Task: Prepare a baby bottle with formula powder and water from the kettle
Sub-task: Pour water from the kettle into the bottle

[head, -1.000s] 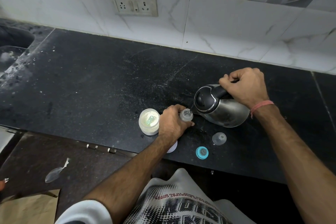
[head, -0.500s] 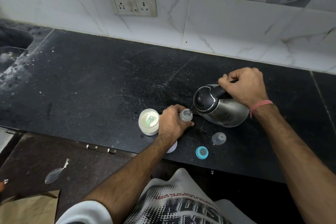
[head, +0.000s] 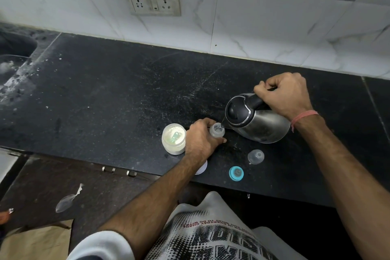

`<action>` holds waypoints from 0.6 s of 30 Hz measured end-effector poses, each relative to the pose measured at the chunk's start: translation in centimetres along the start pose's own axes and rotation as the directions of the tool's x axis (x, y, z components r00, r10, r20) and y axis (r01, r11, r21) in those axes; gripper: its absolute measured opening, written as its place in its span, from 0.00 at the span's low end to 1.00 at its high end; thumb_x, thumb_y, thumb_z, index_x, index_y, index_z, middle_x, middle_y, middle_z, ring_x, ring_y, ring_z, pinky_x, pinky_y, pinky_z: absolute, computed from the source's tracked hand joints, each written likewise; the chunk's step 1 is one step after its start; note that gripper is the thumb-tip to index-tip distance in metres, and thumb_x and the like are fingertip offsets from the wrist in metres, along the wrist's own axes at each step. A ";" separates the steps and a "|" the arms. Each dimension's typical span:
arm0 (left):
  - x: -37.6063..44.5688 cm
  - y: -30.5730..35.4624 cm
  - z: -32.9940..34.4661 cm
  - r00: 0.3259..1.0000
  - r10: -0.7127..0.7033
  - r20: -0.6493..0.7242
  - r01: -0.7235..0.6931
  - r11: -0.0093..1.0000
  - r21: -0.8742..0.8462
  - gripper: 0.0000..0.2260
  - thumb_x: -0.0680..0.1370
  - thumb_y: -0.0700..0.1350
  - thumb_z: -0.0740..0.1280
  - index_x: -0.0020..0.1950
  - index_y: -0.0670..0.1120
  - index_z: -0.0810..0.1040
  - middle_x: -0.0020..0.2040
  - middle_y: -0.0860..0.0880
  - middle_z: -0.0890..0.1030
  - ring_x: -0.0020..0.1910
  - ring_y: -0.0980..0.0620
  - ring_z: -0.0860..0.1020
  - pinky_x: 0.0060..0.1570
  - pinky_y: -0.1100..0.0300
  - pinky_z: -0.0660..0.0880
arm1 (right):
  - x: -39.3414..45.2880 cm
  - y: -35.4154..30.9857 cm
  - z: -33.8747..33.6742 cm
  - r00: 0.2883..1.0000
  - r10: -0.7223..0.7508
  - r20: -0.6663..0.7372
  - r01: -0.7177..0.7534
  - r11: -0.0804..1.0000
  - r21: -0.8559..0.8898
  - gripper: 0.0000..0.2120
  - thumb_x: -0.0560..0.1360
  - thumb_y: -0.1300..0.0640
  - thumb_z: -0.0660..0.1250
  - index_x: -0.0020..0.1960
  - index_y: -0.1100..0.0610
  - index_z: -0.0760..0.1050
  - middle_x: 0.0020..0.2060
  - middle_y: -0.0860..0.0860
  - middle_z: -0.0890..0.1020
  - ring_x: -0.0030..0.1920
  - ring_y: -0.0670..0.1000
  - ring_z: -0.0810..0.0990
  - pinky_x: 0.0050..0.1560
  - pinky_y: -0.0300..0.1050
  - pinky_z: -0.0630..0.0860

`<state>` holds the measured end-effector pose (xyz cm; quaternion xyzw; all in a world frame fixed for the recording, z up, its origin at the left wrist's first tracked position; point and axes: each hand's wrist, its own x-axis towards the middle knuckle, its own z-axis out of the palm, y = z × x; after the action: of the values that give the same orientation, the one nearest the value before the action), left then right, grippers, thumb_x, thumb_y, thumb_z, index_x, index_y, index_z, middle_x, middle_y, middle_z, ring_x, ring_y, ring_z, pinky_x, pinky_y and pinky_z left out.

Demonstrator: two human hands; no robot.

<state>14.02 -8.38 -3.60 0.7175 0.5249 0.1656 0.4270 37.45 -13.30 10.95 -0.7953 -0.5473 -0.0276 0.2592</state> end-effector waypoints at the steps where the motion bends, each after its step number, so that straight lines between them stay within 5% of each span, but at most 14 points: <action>1: 0.0 0.0 0.0 1.000 -0.001 0.000 0.001 1.000 -0.004 0.25 0.66 0.52 0.91 0.60 0.53 0.88 0.53 0.56 0.90 0.53 0.55 0.88 0.58 0.48 0.86 | 0.0 0.0 0.0 1.000 -0.003 0.000 0.003 1.000 -0.002 0.27 0.78 0.53 0.71 0.24 0.56 0.67 0.19 0.49 0.67 0.24 0.51 0.68 0.44 0.41 0.66; 18: 0.1 -0.1 0.0 1.000 -0.002 0.003 0.002 1.000 -0.018 0.25 0.66 0.52 0.91 0.61 0.54 0.88 0.53 0.56 0.90 0.53 0.56 0.88 0.58 0.49 0.87 | 0.2 0.1 0.2 1.000 -0.013 -0.003 0.013 1.000 0.007 0.27 0.79 0.52 0.71 0.24 0.56 0.68 0.19 0.50 0.71 0.25 0.55 0.72 0.46 0.41 0.69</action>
<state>14.05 -8.30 -3.69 0.7134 0.5236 0.1688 0.4341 37.61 -13.11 10.81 -0.7909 -0.5520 -0.0284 0.2627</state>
